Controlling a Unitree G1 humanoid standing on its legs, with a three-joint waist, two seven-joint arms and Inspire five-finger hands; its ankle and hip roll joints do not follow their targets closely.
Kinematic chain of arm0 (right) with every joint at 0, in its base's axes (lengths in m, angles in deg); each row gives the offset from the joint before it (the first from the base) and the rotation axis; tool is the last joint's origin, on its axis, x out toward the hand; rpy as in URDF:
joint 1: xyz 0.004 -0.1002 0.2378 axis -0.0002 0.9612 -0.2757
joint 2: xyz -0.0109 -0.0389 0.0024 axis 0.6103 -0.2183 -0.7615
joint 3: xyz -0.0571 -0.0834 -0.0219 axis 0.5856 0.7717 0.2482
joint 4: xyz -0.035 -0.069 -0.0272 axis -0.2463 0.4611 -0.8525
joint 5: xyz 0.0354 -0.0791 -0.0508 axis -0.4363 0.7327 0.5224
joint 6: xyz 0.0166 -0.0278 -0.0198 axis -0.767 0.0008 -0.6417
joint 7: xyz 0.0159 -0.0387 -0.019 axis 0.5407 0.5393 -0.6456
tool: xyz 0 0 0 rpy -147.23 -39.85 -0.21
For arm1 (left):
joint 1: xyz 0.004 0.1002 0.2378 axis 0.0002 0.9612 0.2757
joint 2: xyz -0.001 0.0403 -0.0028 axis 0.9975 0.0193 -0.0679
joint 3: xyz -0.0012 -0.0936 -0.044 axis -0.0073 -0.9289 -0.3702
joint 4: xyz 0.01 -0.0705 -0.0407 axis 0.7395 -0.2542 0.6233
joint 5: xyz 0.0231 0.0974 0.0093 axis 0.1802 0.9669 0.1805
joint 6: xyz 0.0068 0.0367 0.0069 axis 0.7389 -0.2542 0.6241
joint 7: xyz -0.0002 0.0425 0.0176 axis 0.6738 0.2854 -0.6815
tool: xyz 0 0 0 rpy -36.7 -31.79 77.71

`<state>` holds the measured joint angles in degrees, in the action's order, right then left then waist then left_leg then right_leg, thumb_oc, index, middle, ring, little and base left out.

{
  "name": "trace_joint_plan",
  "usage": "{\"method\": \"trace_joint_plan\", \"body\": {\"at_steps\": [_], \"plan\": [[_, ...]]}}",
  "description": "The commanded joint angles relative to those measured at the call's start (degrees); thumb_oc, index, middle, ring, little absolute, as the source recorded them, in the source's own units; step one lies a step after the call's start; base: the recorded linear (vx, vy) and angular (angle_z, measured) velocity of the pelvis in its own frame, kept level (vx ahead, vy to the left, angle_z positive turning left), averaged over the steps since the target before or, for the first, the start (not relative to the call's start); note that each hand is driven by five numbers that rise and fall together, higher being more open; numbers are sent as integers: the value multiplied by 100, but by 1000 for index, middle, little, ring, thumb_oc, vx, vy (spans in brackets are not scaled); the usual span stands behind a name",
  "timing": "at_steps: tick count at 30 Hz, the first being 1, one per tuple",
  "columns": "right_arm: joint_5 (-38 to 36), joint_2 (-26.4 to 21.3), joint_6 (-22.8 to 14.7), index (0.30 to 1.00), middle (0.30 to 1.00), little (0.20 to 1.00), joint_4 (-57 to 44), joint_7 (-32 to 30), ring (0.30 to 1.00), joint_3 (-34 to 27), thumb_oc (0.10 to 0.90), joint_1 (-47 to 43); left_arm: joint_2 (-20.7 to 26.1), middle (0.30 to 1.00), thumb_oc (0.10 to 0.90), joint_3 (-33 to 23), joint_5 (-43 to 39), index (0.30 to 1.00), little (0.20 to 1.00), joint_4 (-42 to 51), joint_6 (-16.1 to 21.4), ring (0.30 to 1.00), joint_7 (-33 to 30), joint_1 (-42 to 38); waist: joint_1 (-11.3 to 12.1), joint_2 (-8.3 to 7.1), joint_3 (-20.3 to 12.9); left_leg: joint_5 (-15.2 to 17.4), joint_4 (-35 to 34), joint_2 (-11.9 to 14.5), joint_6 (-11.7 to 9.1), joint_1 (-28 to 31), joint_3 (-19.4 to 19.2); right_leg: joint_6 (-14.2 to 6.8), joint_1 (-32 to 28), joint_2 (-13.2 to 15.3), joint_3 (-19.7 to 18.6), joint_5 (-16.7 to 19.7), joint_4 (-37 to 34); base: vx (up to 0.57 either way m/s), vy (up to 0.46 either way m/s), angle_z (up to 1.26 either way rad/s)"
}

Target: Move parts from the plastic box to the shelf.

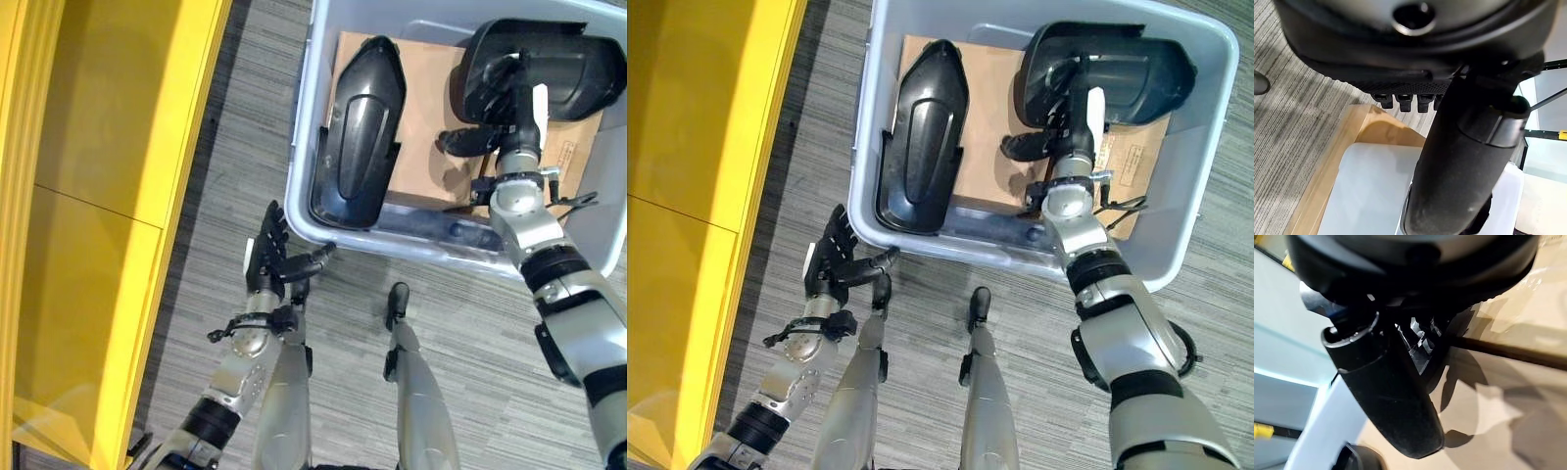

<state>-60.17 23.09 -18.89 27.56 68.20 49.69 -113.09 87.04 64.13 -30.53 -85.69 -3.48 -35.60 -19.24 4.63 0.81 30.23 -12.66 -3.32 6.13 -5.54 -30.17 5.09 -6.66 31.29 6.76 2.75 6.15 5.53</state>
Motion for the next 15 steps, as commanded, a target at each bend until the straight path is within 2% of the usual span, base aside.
{"method": "trace_joint_plan", "body": {"at_steps": [1, 7, 8, 15], "plan": [[668, -399, 382, 1000, 1000, 1000, 308, 220, 1000, 387, 900, 298, 88, 1000, 900, -264, 267, 1000, 1000, 475, 372, 1000, -40, -74, -133, -241, -43, 280, -150, 37, 73, 381, -151, -8, -327, 82, -37, 96, -200, 0, 0, 0], [1397, -945, 457, 1000, 1000, 1000, 336, 632, 1000, 718, 900, 599, 130, 1000, 900, -381, 289, 1000, 1000, 495, 433, 1000, 77, 34, -218, -316, -43, 292, -150, 51, 66, 485, -161, -19, -392, 88, -67, 104, -213, -2, 7, 1], [1682, -1163, 472, 1000, 1000, 1000, 423, 788, 1000, 930, 900, 634, 150, 1000, 900, -405, 278, 1000, 1000, 505, 454, 1000, 139, 73, -224, -332, -43, 294, -150, 54, 61, 527, -169, -19, -425, 94, -71, 99, -207, 0, 0, 0], [2555, -1813, 525, 1000, 1000, 1000, 730, 968, 1000, 1392, 900, 618, 219, 1000, 900, -519, 283, 1000, 1000, 573, 493, 1000, 262, 140, -237, -353, -43, 284, -156, 57, 39, 633, -152, -27, -522, 99, -55, 94, -197, -6, -1, 1]]}}
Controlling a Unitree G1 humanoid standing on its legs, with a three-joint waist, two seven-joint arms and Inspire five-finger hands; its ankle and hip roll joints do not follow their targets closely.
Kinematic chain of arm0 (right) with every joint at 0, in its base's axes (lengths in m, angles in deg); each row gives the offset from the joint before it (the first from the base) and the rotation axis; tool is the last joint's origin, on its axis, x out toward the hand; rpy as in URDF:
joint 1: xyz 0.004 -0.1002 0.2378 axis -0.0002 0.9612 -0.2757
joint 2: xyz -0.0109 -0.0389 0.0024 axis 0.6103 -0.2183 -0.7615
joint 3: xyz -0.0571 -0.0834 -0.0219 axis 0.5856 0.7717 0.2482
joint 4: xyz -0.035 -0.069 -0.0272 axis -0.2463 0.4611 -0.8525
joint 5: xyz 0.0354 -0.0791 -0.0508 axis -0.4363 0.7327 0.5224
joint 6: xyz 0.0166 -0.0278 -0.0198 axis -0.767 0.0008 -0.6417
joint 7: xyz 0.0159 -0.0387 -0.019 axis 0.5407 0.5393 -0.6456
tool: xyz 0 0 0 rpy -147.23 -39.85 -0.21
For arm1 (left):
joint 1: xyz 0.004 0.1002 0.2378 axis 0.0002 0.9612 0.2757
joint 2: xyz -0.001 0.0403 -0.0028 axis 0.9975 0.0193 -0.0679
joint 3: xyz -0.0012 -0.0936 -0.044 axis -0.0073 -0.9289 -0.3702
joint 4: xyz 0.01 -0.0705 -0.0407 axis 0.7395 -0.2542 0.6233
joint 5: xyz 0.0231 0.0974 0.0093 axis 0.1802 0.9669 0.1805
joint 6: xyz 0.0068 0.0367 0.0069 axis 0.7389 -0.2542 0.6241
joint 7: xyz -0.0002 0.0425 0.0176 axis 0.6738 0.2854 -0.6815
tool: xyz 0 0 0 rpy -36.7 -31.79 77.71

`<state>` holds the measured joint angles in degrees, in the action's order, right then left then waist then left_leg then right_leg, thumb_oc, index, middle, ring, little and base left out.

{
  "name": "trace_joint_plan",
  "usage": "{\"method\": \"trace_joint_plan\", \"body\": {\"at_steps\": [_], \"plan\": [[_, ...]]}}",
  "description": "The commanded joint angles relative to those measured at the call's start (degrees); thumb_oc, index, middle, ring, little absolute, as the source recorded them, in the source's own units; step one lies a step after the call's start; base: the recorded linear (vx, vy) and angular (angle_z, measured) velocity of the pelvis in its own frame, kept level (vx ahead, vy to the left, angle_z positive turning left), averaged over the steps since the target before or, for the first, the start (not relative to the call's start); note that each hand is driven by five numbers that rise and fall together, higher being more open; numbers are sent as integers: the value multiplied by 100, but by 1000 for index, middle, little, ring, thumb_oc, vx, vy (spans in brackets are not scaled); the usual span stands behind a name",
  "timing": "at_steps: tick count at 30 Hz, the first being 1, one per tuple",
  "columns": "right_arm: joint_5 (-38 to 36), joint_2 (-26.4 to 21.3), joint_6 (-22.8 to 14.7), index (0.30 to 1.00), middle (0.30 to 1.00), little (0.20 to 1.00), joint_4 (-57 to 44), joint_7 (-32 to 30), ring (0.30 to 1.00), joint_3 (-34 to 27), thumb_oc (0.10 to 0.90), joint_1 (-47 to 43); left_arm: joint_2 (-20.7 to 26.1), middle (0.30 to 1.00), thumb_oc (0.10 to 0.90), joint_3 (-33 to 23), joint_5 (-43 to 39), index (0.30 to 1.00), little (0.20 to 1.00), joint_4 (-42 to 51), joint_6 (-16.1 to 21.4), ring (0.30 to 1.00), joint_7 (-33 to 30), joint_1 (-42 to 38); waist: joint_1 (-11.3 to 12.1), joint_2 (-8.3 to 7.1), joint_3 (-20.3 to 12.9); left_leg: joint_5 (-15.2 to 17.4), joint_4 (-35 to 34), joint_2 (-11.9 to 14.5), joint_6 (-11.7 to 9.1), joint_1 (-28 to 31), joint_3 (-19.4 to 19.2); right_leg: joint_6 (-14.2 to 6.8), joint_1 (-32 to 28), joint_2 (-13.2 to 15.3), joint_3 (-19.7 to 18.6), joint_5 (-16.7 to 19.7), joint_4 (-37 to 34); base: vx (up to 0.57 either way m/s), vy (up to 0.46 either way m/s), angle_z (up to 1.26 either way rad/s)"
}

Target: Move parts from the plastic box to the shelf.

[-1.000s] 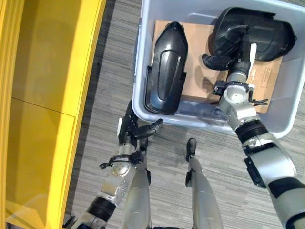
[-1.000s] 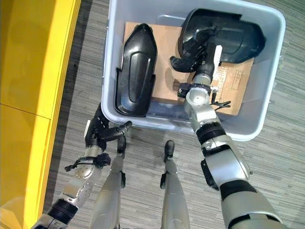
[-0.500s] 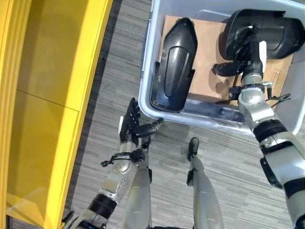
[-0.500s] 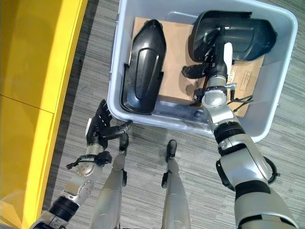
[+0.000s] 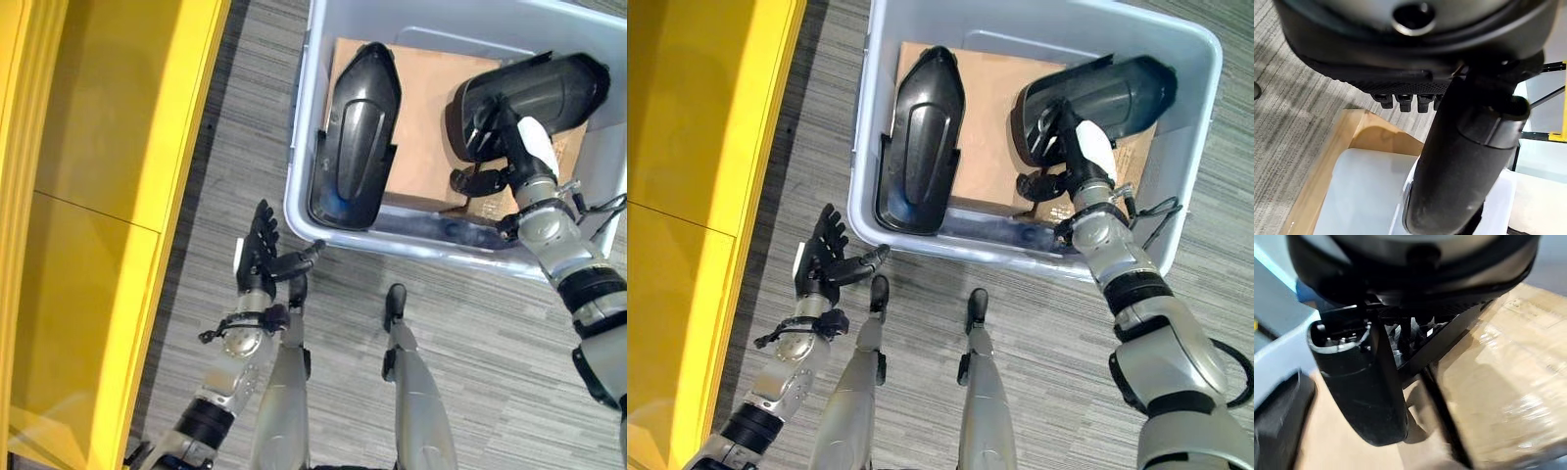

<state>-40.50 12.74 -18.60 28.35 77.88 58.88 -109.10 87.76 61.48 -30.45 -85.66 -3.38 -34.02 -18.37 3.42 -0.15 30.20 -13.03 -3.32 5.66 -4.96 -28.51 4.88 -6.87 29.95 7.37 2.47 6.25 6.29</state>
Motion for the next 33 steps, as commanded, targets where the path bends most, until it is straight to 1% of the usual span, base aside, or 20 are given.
{"method": "trace_joint_plan", "body": {"at_steps": [1, 2, 3, 5, 6, 7, 8, 9, 13, 16, 18, 21, 22, 23, 24, 25, 27, 28, 33], "plan": [[693, -875, 494, 1000, 1000, 1000, 686, -23, 1000, 507, 900, 191, 156, 1000, 900, -262, 292, 1000, 1000, 570, 483, 1000, 114, 40, -123, -262, -41, 324, -156, 103, -25, 489, -128, -8, -404, 38, -26, 85, -273, 0, 0, 0], [718, -1023, 506, 1000, 1000, 1000, 710, -15, 1000, 483, 900, 151, 188, 1000, 900, -297, 298, 1000, 1000, 567, 488, 1000, 127, 32, -132, -271, -41, 323, -156, 109, -29, 526, -127, -12, -431, 37, -18, 84, -264, 0, 0, 0], [717, -1026, 508, 1000, 1000, 1000, 707, -13, 1000, 483, 900, 153, 186, 1000, 900, -296, 298, 1000, 1000, 567, 488, 1000, 127, 32, -132, -268, -41, 324, -157, 109, -30, 528, -127, -12, -433, 37, -17, 84, -266, 0, 0, 0], [694, -1359, 537, 1000, 1000, 1000, 540, 50, 1000, 539, 900, -34, 256, 1000, 900, -389, 291, 1000, 1000, 614, 488, 1000, 141, 73, -155, -308, -41, 322, -152, 122, -39, 579, -130, -8, -466, 25, -18, 86, -249, 0, 0, 0], [693, -1363, 542, 1000, 1000, 1000, 534, 54, 1000, 547, 900, -40, 251, 1000, 900, -393, 291, 1000, 1000, 616, 486, 1000, 141, 74, -158, -305, -41, 323, -153, 122, -39, 580, -131, -8, -466, 25, -19, 85, -249, -25, 6, -4], [630, -1739, 549, 1000, 1000, 1000, 58, 49, 1000, 647, 900, -337, 307, 1000, 900, -489, 298, 1000, 1000, 662, 465, 1000, 145, 165, -211, -372, -41, 331, -158, 142, -48, 670, -161, -7, -513, 11, -43, 99, -245, -28, 23, -10], [531, -2004, 552, 1000, 1000, 1000, -315, 46, 1000, 683, 900, -542, 352, 1000, 900, -584, 294, 1000, 1000, 700, 447, 1000, 140, 240, -260, -427, -41, 341, -163, 159, -55, 729, -185, -8, -541, -4, -67, 106, -244, -27, 23, -14], [528, -2010, 561, 1000, 1000, 1000, -326, 51, 1000, 692, 900, -550, 346, 1000, 900, -589, 294, 1000, 1000, 703, 445, 1000, 141, 243, -262, -424, -41, 343, -164, 159, -54, 731, -189, -8, -542, -4, -71, 106, -246, -13, 16, -12], [369, -2310, 535, 1000, 1000, 1000, -773, 88, 1000, 645, 900, -664, 366, 1000, 900, -688, 279, 1000, 1000, 759, 426, 1000, 171, 351, -331, -501, -42, 355, -165, 181, -66, 813, -219, -8, -611, -12, -103, 123, -272, -9, 5, -6], [107, -2450, 489, 1000, 1000, 1000, -1184, 62, 1000, 349, 900, -493, 354, 1000, 900, -769, 239, 1000, 1000, 807, 422, 1000, 190, 447, -389, -553, -73, 371, -167, 200, -66, 859, -237, -10, -651, -18, -116, 126, -277, -10, -2, -9], [-137, -2463, 429, 1000, 1000, 1000, -1821, 24, 1000, -174, 900, -61, 314, 1000, 900, -875, 230, 1000, 1000, 800, 404, 1000, 174, 498, -468, -594, -115, 384, -168, 210, -68, 890, -267, -1, -655, -41, -141, 123, -277, -10, -3, -10], [-152, -2279, 355, 1000, 1000, 1000, -2527, -131, 1000, -883, 900, 566, 276, 1000, 900, -995, 245, 1000, 1000, 775, 387, 1000, 136, 534, -526, -604, -146, 400, -168, 221, -63, 916, -285, 5, -650, -58, -173, 123, -274, 1, -3, -7], [-139, -2123, 342, 1000, 1000, 1000, -2795, -280, 1000, -1288, 900, 891, 258, 1000, 900, -1014, 265, 1000, 1000, 767, 383, 1000, 111, 536, -543, -601, -160, 410, -168, 223, -58, 922, -289, 5, -656, -57, -175, 116, -278, 7, -9, -13], [-113, -1975, 289, 1000, 1000, 1000, -3022, -367, 1000, -1559, 900, 1117, 222, 1000, 900, -1051, 263, 1000, 1000, 765, 383, 1000, 87, 528, -565, -584, -166, 415, -168, 222, -52, 924, -295, 6, -652, -62, -186, 114, -275, 9, -11, -6], [12, -1690, 262, 1000, 1000, 1000, -3402, -460, 1000, -2003, 900, 1565, 197, 1000, 900, -1070, 292, 1000, 1000, 741, 364, 1000, 61, 516, -590, -562, -184, 427, -168, 224, -39, 932, -291, 9, -651, -63, -190, 102, -266, 8, -14, -5], [74, -1494, 250, 1000, 1000, 1000, -3620, -506, 1000, -2231, 900, 1817, 187, 1000, 900, -1061, 315, 1000, 1000, 739, 351, 1000, 48, 501, -591, -549, -191, 431, -168, 221, -31, 934, -292, 11, -654, -63, -202, 97, -263, 5, -5, -7], [218, -1213, 236, 1000, 1000, 1000, -3965, -576, 1000, -2573, 900, 2203, 170, 1000, 900, -1034, 346, 1000, 1000, 728, 324, 1000, 36, 518, -590, -528, -198, 438, -167, 215, -19, 937, -289, 12, -656, -61, -212, 89, -263, -2, -3, -10], [293, -851, 210, 1000, 1000, 1000, -4199, -671, 1000, -2807, 900, 2510, 136, 1000, 900, -1031, 368, 1000, 1000, 745, 314, 1000, 13, 543, -607, -495, -197, 442, -166, 212, -8, 943, -305, 17, -652, -62, -231, 86, -261, -5, -6, -9], [483, -307, 203, 1000, 1000, 1000, -4660, -757, 1000, -3127, 900, 3047, 121, 1000, 900, -1030, 435, 1000, 1000, 741, 279, 1000, -18, 582, -606, -461, -220, 443, -167, 207, -1, 946, -317, 17, -644, -61, -256, 92, -261, -5, -7, -4]]}}
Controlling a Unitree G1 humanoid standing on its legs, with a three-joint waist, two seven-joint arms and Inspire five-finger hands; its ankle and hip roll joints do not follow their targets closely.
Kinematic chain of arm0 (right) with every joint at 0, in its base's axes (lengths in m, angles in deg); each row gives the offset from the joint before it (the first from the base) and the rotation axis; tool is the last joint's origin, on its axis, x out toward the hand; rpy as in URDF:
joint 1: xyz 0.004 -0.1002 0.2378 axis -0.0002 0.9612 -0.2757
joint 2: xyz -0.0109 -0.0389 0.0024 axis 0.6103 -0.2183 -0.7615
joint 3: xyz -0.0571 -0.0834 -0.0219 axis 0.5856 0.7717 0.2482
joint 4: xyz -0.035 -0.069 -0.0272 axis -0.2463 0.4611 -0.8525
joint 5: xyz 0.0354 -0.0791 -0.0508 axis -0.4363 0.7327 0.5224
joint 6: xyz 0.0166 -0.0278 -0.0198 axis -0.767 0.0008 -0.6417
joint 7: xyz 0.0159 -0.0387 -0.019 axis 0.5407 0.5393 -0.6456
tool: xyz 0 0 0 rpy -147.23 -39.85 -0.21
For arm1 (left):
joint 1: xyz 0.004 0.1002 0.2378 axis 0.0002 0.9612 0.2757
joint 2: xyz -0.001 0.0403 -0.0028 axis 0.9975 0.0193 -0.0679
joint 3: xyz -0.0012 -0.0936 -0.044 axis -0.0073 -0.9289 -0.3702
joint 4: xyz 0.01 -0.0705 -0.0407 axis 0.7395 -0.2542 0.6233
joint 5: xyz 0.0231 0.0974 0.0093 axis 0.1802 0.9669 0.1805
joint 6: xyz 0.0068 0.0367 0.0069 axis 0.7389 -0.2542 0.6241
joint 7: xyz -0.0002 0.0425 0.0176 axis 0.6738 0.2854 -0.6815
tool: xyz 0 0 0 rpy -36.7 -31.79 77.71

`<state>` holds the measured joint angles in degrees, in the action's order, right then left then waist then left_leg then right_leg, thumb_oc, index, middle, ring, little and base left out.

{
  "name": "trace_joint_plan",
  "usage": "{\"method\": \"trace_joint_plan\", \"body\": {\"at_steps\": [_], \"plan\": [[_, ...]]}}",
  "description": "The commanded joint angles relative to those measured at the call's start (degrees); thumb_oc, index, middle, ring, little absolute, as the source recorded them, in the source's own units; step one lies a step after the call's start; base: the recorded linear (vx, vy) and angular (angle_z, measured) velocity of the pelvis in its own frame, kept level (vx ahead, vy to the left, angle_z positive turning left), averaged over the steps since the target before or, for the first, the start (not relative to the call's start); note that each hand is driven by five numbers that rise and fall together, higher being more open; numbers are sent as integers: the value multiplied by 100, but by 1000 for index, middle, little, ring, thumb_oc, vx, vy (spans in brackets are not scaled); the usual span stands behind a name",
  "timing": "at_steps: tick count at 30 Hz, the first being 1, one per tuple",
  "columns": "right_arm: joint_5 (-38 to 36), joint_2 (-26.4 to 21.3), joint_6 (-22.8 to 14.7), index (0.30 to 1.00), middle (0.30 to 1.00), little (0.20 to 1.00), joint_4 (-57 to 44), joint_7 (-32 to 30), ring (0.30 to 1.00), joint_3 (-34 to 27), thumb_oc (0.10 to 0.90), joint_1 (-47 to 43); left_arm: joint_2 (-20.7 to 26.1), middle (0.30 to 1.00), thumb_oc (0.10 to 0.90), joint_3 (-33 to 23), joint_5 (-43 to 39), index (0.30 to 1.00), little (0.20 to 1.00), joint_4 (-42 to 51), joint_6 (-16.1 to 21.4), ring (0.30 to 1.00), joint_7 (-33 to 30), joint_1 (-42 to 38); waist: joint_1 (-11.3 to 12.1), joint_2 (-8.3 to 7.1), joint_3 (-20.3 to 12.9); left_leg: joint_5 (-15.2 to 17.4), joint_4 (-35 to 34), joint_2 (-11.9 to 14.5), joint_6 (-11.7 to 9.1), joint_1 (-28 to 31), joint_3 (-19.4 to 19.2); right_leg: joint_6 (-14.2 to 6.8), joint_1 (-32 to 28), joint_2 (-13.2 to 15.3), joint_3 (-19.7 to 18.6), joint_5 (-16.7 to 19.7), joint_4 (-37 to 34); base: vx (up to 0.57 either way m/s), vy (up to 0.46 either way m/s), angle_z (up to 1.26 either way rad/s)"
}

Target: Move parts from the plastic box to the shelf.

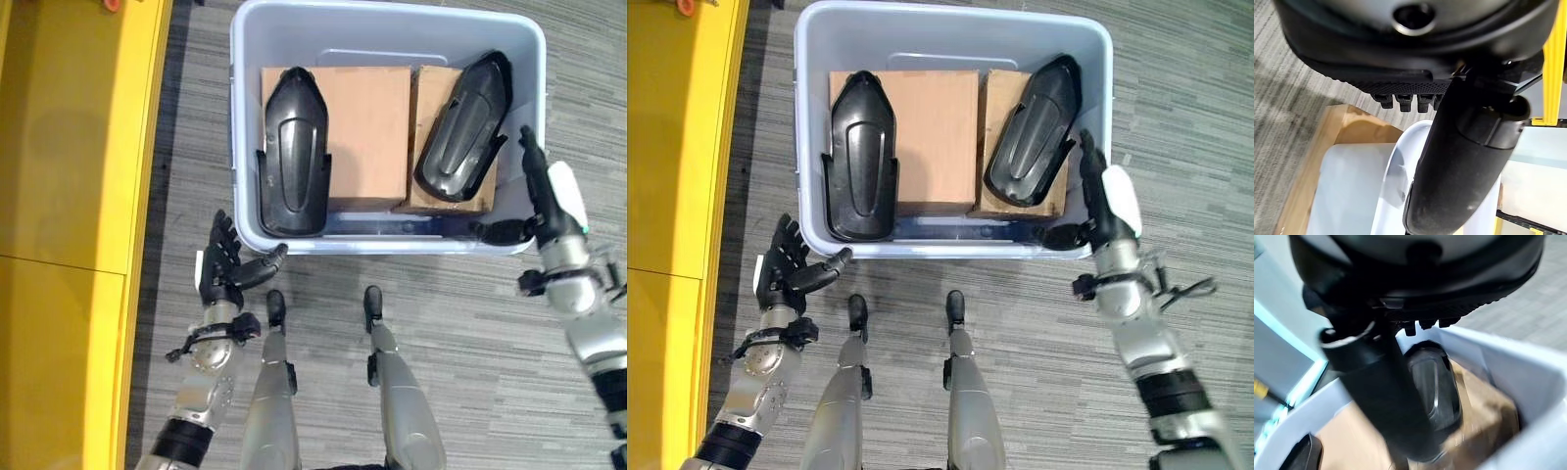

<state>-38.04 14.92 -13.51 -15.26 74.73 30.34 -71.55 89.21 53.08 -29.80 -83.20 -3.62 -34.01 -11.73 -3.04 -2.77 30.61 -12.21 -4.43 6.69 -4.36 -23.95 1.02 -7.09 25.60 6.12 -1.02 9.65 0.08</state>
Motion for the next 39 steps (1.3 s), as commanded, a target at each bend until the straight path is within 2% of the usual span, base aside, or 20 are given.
{"method": "trace_joint_plan", "body": {"at_steps": [1, 7, 12, 20, 30, 39], "plan": [[242, -517, -301, 1000, 1000, 1000, -314, -443, 1000, -285, 900, -690, -19, 1000, 900, -186, 371, 1000, 1000, 497, 302, 1000, -20, -78, 45, -203, -264, 360, -57, 105, -61, 490, 70, 38, -209, 64, 93, -248, 361, 0, 0, 0], [206, 348, -410, 1000, 1000, 1000, -667, -851, 1000, -523, 900, -388, -38, 1000, 900, -137, 463, 1000, 1000, 443, 277, 1000, -125, -106, -3, -125, -262, 364, -57, 103, -52, 485, 51, 34, -199, 55, 75, -256, 358, 0, 0, 0], [451, 755, -372, 1000, 1000, 1000, -658, -1191, 1000, -450, 900, -493, -68, 1000, 900, -25, 512, 1000, 1000, 382, 287, 1000, -194, -142, 9, -70, -259, 364, -57, 103, -43, 478, 42, 36, -186, 48, 57, -253, 349, 0, 0, 0], [1147, 997, -79, 1000, 1000, 1000, -361, -1552, 1000, -30, 900, -955, -162, 1000, 900, 119, 606, 1000, 1000, 322, 325, 1000, -332, -187, 85, 81, -191, 354, -57, 68, -23, 448, 40, 35, -129, 51, 48, -255, 389, 0, 0, 0], [1375, 1001, 126, 1000, 1000, 1000, 394, -1583, 1000, 434, 900, -1445, -228, 1000, 900, 257, 608, 1000, 1000, 272, 373, 1000, -359, -282, 159, 183, -127, 321, -57, 42, -39, 368, 67, 43, -76, 67, 77, -245, 398, 0, 0, 0], [1174, 1066, 256, 1000, 1000, 1000, 1660, -1643, 1000, 934, 900, -2155, -273, 1000, 900, 403, 526, 1000, 1000, 125, 444, 1000, -378, -387, 262, 325, -82, 286, -57, 5, -38, 210, 84, 49, 80, 89, 92, -234, 423, 0, 0, 0]]}}
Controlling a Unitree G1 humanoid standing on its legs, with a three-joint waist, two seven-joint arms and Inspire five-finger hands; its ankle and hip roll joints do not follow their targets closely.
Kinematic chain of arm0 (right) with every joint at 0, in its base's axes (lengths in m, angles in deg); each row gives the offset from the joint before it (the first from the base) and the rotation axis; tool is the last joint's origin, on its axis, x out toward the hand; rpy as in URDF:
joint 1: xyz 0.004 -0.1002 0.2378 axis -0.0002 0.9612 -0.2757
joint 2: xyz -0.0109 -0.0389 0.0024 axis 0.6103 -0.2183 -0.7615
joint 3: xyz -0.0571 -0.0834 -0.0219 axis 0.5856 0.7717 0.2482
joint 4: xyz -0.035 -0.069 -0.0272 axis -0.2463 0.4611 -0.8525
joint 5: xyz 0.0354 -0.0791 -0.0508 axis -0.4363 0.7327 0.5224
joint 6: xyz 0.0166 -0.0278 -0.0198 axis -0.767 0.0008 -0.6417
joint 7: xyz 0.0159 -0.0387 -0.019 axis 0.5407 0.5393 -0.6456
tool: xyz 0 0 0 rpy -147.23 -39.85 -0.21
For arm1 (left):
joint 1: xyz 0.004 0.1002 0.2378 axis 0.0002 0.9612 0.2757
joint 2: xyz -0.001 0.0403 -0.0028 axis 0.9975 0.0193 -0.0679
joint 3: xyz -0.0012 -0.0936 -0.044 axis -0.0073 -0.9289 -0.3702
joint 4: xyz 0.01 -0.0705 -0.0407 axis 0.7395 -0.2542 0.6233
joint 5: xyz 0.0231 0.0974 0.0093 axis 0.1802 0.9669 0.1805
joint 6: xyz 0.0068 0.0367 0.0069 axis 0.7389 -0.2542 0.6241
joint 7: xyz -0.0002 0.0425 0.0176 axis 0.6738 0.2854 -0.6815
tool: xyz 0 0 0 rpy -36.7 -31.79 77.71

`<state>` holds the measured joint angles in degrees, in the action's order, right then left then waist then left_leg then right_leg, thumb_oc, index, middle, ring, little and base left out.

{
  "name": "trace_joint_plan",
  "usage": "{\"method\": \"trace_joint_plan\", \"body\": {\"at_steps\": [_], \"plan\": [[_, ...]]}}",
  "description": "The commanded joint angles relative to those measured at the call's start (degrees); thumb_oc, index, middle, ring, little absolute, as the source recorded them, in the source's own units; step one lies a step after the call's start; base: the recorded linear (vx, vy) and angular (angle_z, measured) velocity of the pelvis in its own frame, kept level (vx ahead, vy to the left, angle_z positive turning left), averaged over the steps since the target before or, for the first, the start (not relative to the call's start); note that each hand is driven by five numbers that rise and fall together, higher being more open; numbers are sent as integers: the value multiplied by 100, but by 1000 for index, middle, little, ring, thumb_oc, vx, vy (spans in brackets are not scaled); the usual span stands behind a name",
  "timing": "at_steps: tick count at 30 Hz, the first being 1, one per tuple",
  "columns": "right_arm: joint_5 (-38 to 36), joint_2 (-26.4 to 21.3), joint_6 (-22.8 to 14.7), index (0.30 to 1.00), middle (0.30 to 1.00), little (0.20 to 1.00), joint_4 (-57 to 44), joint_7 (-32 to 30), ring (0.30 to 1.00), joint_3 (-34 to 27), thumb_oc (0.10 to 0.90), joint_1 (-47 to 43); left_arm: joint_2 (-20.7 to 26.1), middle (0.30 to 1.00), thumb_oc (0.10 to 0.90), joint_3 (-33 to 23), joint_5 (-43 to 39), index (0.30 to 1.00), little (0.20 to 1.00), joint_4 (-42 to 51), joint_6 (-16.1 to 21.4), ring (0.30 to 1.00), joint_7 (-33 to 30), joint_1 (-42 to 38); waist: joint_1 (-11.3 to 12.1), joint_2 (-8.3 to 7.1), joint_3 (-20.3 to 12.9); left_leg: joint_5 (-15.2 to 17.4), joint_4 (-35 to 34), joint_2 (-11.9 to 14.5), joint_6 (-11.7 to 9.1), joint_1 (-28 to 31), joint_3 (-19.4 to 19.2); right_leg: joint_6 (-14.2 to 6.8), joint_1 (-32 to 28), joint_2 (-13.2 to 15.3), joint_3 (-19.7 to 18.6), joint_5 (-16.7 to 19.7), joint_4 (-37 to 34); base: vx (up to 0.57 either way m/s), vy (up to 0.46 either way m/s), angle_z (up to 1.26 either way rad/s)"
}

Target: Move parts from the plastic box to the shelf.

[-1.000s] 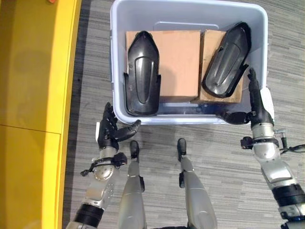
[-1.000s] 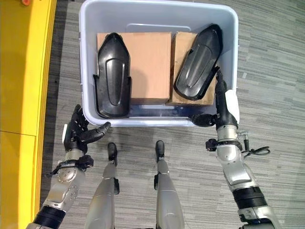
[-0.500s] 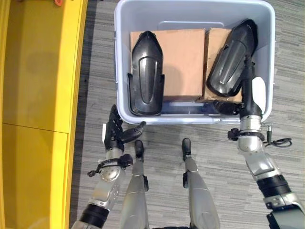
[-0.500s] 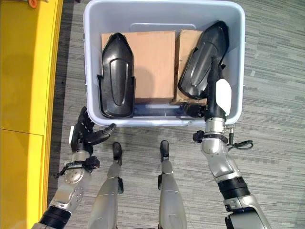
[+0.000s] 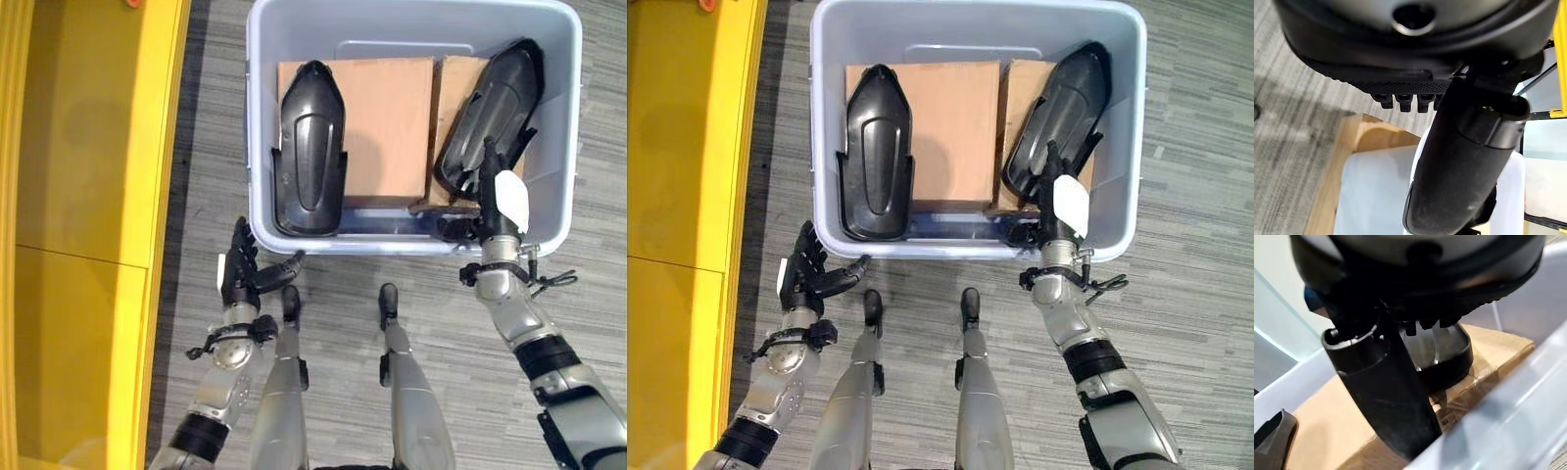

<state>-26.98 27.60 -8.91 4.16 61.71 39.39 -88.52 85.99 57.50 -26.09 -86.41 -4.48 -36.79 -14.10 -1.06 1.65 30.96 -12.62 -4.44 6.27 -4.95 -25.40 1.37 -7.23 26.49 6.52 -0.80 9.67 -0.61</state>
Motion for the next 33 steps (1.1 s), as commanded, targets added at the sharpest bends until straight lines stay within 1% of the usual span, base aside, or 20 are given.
{"method": "trace_joint_plan", "body": {"at_steps": [1, 4, 5, 7, 9, 14, 15, 16, 17, 18, 23, 26, 29, 31, 33], "plan": [[-1, -215, -171, 1000, 1000, 1000, 159, -373, 1000, 153, 900, -669, 64, 1000, 900, 48, 114, 1000, 1000, 462, 562, 1000, -95, -186, 111, -58, -116, 312, -56, 35, 18, 296, 63, 67, 46, 54, 72, -232, 497, 0, 0, 0], [-107, -236, -163, 1000, 1000, 1000, 549, -424, 1000, 272, 900, -949, 63, 1000, 900, 107, 85, 1000, 1000, 481, 579, 1000, -98, -218, 139, -14, -116, 299, -56, 22, 19, 231, 69, 67, 122, 54, 74, -227, 520, 0, 0, 0], [-213, -278, -146, 1000, 1000, 1000, 1023, -463, 1000, 402, 900, -1211, 63, 1000, 900, 193, 45, 1000, 1000, 477, 591, 1000, -90, -255, 185, 42, -116, 282, -56, 5, 18, 178, 71, 64, 172, 62, 79, -222, 536, -5, 5, 4], [-314, -340, -161, 1000, 1000, 1000, 1392, -468, 1000, 553, 900, -1455, 67, 1000, 900, 253, 14, 1000, 1000, 469, 608, 1000, -75, -289, 211, 91, -116, 271, -56, -2, 17, 130, 74, 63, 233, 58, 75, -219, 555, -2, 12, 5], [-453, -402, -217, 1000, 1000, 1000, 1890, -403, 1000, 828, 900, -1773, 49, 1000, 900, 335, -32, 1000, 1000, 453, 620, 1000, -51, -354, 258, 165, -116, 257, -56, -15, 18, 59, 68, 61, 331, 60, 84, -214, 589, 0, 0, 0], [-551, -348, -259, 1000, 1000, 1000, 2292, -335, 1000, 1043, 900, -1913, 22, 1000, 900, 436, -67, 1000, 1000, 456, 637, 1000, -33, -417, 303, 261, -116, 248, -56, -38, 23, 20, 71, 68, 395, 58, 100, -228, 635, 0, 0, 0], [-565, -295, -259, 964, 964, 964, 2412, -303, 964, 1088, 875, -1915, 11, 1000, 900, 464, -74, 1000, 1000, 444, 634, 1000, -17, -446, 315, 277, -116, 247, -56, -42, 24, 23, 74, 67, 391, 58, 102, -231, 639, 0, 0, 0], [-601, -266, -270, 566, 566, 566, 2525, -282, 566, 1116, 590, -1925, 6, 1000, 900, 477, -82, 1000, 1000, 427, 644, 1000, -17, -474, 315, 283, -116, 246, -56, -43, 25, 26, 71, 68, 392, 59, 99, -231, 642, 0, 0, 0], [-601, -266, -271, 451, 451, 451, 2526, -283, 451, 1117, 508, -1927, 6, 1000, 900, 477, -82, 1000, 1000, 427, 644, 1000, -16, -475, 315, 284, -116, 246, -56, -43, 25, 25, 71, 68, 392, 59, 99, -231, 642, 0, 0, 0], [-668, -171, -282, 300, 300, 300, 2757, -226, 300, 1149, 400, -1899, -12, 1000, 900, 528, -115, 1000, 1000, 409, 646, 1000, 3, -517, 330, 311, -116, 240, -56, -47, 31, 34, 70, 69, 385, 61, 106, -238, 649, 0, 0, 0], [-887, 88, -330, 300, 300, 300, 3072, -241, 300, 1058, 400, -1656, -85, 1000, 900, 578, -130, 1000, 1000, 348, 612, 1000, -2, -591, 324, 347, -116, 250, -56, -44, 20, 68, 78, 66, 340, 78, 121, -231, 640, -2, 3, 1], [-945, 207, -340, 300, 300, 300, 3093, -271, 300, 1009, 400, -1461, -102, 1000, 900, 583, -109, 1000, 1000, 278, 578, 1000, -14, -629, 299, 330, -116, 260, -56, -41, 18, 100, 74, 65, 305, 86, 130, -220, 622, -3, 0, -2], [-1003, 303, -360, 300, 300, 300, 3053, -302, 300, 938, 400, -1273, -102, 1000, 900, 549, -87, 1000, 1000, 233, 572, 1000, -38, -656, 273, 317, -116, 272, -56, -43, 18, 137, 69, 63, 267, 90, 132, -214, 611, 0, 0, 0], [-1045, 455, -389, 300, 300, 300, 2838, -407, 300, 792, 400, -897, -79, 1000, 900, 526, -44, 1000, 1000, 206, 551, 1000, -69, -657, 211, 299, -116, 294, -56, -46, 32, 280, 72, 56, 118, 110, 124, -238, 615, 6, 32, -2], [-1111, 512, -411, 300, 300, 300, 2684, -467, 300, 657, 400, -737, -64, 1000, 900, 493, -37, 1000, 1000, 206, 549, 1000, -90, -660, 177, 287, -116, 310, -56, -51, 39, 372, 77, 53, 21, 122, 116, -247, 601, 0, 0, 0]]}}
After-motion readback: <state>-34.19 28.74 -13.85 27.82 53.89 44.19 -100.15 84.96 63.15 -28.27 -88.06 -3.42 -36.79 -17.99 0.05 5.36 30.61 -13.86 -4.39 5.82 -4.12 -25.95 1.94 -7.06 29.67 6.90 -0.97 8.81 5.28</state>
